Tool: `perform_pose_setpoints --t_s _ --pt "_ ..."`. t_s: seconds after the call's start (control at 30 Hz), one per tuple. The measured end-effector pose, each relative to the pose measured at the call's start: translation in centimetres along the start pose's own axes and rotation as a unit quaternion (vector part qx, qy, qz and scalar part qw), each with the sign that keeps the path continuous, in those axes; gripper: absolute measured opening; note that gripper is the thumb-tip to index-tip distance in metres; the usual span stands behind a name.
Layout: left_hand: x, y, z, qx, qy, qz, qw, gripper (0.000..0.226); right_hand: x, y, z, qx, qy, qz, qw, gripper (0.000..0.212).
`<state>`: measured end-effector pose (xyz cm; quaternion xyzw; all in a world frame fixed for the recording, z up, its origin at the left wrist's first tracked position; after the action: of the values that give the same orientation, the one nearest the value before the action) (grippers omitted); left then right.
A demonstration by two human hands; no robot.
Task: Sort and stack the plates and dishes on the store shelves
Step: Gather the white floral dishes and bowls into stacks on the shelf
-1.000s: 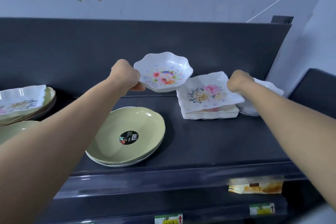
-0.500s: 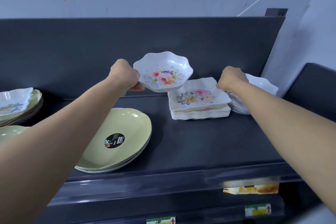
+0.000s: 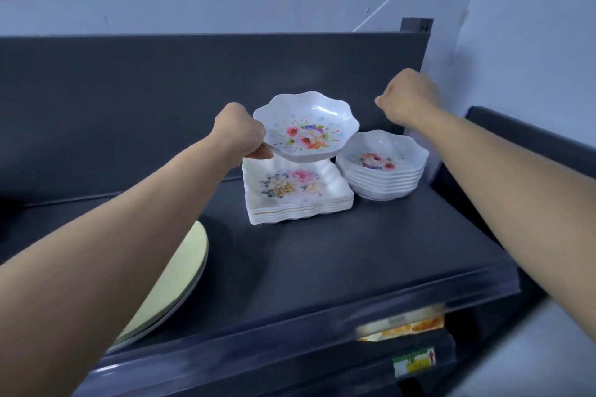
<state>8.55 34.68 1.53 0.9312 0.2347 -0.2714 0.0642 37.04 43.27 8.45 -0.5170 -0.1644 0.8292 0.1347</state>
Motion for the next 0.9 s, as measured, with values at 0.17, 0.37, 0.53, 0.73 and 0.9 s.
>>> perform_pose_setpoints --t_s 0.17,0.37,0.53,0.73,0.9 --pt "5.8 0.3 -3.6 0.021 -0.009 0.046 0.999 0.024 -2.2 -0.4 -3.5 0.0 0.021 -0.009 1.0 0.021" --pt "10.9 0.9 -6.1 0.052 -0.064 0.074 0.994 0.02 -4.2 0.1 -6.5 0.013 0.019 -0.002 1.0 0.027" --pt "13.7 1.0 -6.6 0.036 -0.1 0.094 0.99 0.024 -4.2 0.8 -7.5 0.02 -0.004 0.019 1.0 0.027" --pt "14.7 0.5 -5.5 0.021 -0.083 0.108 0.99 0.027 -3.0 1.6 -6.6 -0.004 -0.017 0.04 0.999 0.031" --pt "13.0 0.5 -5.3 0.069 -0.084 0.097 0.989 0.026 -1.8 2.1 -3.8 -0.029 -0.03 0.05 0.998 0.03"
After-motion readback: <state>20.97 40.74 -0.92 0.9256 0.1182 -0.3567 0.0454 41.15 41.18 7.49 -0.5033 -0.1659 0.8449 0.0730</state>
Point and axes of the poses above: each hand's wrist, its own y-axis away from the middle knuckle, its own x-axis out of the palm, z = x × y, the point moved 10 cm from there along -y, towards the middle knuckle, and after that the axes turned 1 degree about -y, right-handed, at the moved point
